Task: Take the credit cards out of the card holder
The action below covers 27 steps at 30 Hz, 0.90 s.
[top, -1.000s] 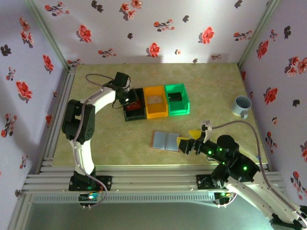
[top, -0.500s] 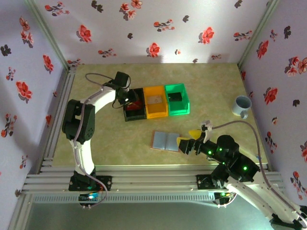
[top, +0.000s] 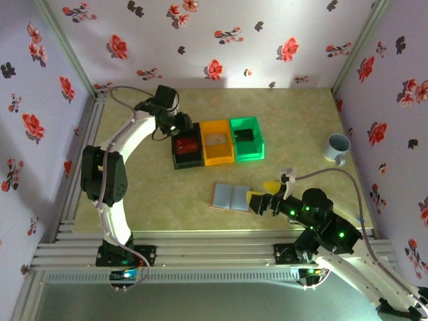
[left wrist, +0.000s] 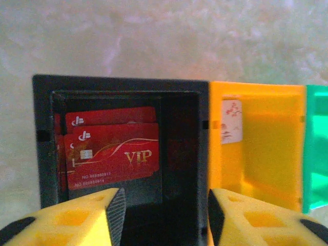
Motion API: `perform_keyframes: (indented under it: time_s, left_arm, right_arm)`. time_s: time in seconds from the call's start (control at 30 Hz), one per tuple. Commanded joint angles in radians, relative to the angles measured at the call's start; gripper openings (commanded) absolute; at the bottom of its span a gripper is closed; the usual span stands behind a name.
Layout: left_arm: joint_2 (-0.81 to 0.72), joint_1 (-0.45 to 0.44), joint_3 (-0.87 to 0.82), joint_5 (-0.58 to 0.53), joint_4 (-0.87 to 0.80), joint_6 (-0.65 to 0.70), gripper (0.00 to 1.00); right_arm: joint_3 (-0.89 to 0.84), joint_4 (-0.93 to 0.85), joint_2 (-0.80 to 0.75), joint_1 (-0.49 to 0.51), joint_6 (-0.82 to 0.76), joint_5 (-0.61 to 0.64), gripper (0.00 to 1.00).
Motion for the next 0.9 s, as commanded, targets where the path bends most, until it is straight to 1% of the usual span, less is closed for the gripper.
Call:
perform_keyframes:
  time_s: [0.0, 0.07, 0.13, 0.23, 0.27, 0.3, 0.37, 0.43, 0.53, 0.57, 0.6, 0.63, 0.67, 0.73, 0.8, 0.87]
  left_arm:
    - [-0.096, 0.004, 0.111, -0.046, -0.161, 0.076, 0.52]
    - [-0.144, 0.012, 0.153, -0.054, -0.206, 0.093, 0.55]
    - [-0.211, 0.013, 0.167, -0.073, -0.224, 0.108, 0.61]
    - [-0.342, 0.013, 0.114, -0.106, -0.206, 0.117, 0.73]
    - [-0.404, 0.013, 0.069, -0.113, -0.174, 0.117, 0.87]
    - [-0.467, 0.013, 0.01, -0.125, -0.137, 0.113, 0.99]
    - [-0.591, 0.014, -0.123, -0.168, -0.044, 0.103, 1.0]
    - [-0.707, 0.016, -0.256, -0.219, 0.034, 0.101, 1.0]
    - [-0.868, 0.019, -0.451, -0.309, 0.148, 0.135, 1.0]
    - [-0.913, 0.021, -0.518, -0.336, 0.181, 0.157, 1.0]
    - [-0.955, 0.023, -0.575, -0.356, 0.209, 0.178, 1.0]
    - [-0.985, 0.026, -0.622, -0.368, 0.235, 0.198, 1.0]
    - [-1.013, 0.028, -0.673, -0.386, 0.256, 0.216, 1.0]
    - [-1.039, 0.041, -0.734, -0.435, 0.26, 0.22, 1.0]
    - [-1.038, 0.07, -0.773, -0.455, 0.247, 0.218, 1.0]
    - [-1.025, 0.097, -0.815, -0.457, 0.261, 0.21, 1.0]
  right_arm:
    - [0.017, 0.004, -0.014, -0.004, -0.022, 0.034, 0.99]
    - [0.024, -0.009, -0.016, -0.005, -0.021, 0.055, 0.99]
    - [0.03, -0.022, -0.024, -0.005, -0.019, 0.084, 0.99]
    - [0.039, -0.055, -0.043, -0.005, -0.015, 0.167, 0.99]
    - [0.041, -0.063, -0.048, -0.005, -0.017, 0.195, 0.99]
    - [0.041, -0.069, -0.049, -0.005, -0.014, 0.228, 0.99]
    - [0.045, -0.089, -0.043, -0.005, -0.003, 0.319, 0.99]
    - [0.062, -0.136, -0.029, -0.006, -0.018, 0.453, 0.99]
    - [0.082, -0.211, -0.006, -0.005, -0.029, 0.777, 0.99]
    - [0.072, -0.211, -0.003, -0.007, -0.042, 0.867, 0.99]
    - [0.052, -0.181, -0.004, -0.006, -0.077, 0.932, 0.99]
    - [0.029, -0.134, -0.006, -0.007, -0.115, 0.971, 0.99]
    - [-0.003, -0.072, -0.008, -0.014, -0.187, 0.989, 0.99]
    - [-0.055, 0.029, -0.003, -0.036, -0.3, 0.989, 0.99]
    - [-0.091, 0.113, 0.025, -0.085, -0.345, 1.02, 0.99]
    - [-0.115, 0.189, 0.067, -0.153, -0.379, 1.015, 0.99]
